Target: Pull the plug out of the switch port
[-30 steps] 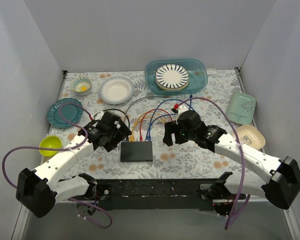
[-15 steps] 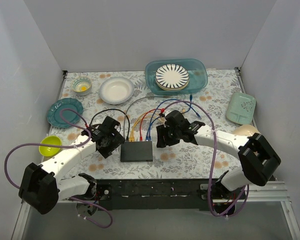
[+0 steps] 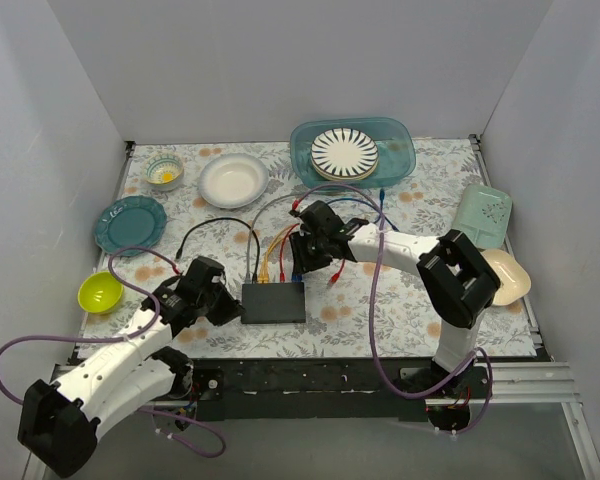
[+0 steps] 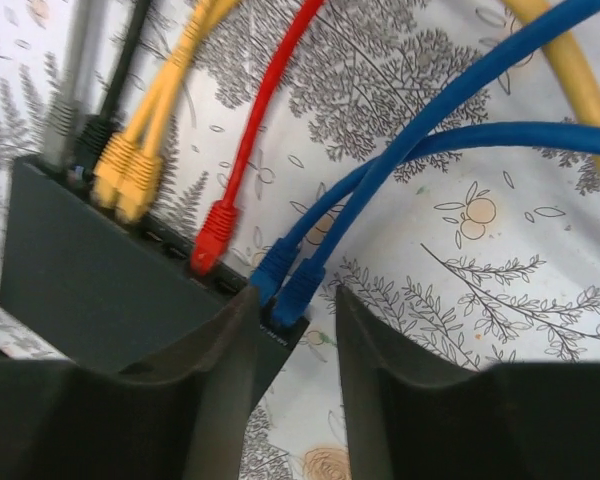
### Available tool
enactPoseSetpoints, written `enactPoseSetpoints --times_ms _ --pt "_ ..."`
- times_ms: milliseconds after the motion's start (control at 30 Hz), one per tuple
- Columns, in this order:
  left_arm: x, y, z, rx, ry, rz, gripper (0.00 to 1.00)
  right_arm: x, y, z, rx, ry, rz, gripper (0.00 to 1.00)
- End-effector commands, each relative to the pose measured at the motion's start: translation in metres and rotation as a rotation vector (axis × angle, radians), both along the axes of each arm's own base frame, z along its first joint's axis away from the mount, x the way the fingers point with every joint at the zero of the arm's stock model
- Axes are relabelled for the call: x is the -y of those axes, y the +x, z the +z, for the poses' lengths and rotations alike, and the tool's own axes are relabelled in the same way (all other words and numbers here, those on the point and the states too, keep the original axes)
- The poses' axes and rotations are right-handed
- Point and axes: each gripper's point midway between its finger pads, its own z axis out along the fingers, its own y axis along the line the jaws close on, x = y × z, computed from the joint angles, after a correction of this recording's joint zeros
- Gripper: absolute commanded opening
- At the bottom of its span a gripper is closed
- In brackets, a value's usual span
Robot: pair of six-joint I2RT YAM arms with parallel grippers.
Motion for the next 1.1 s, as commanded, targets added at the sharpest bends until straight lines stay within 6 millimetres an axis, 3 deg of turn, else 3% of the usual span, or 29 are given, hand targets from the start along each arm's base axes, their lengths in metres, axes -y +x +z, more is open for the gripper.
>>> enactPoseSetpoints --times_ms 0,167,300,467,600,767,867,967,1067 --pt "0.028 -0.021 0.0 -0.003 -0.14 -0.176 0.0 0.006 -0.01 -0.018 -0.04 -0.035 0.029 0.39" --pt "0.037 -0.034 -0.022 -0.085 -0.132 -0.23 0.0 0.015 -0.023 -0.025 -0.049 -0.026 0.031 0.36" --pt "0.031 -0.037 -0.045 -0.197 -0.052 -0.201 0.0 0.019 -0.039 -0.031 -0.066 -0.025 0.064 0.28" --pt "0.02 -0.024 -0.054 -0.214 0.044 -0.124 0.0 0.023 -0.079 -0.04 -0.089 -0.046 0.139 0.15" --pt "0.022 -0.014 -0.061 -0.234 0.093 -0.13 0.0 0.03 -0.111 -0.044 -0.133 -0.037 0.138 0.15" --pt "0.038 0.01 -0.063 -0.225 0.102 -0.165 0.0 0.028 -0.143 -0.035 -0.14 -0.008 0.178 0.16" --pt "0.049 0.031 -0.061 -0.204 0.126 -0.187 0.0 0.021 -0.152 -0.029 -0.127 -0.017 0.221 0.2" --pt "0.056 0.054 -0.059 -0.187 0.158 -0.197 0.0 0.017 -0.147 -0.024 -0.092 -0.054 0.234 0.24" --pt "0.057 0.074 -0.048 -0.172 0.168 -0.173 0.0 0.017 -0.125 0.008 0.019 -0.079 0.202 0.26"
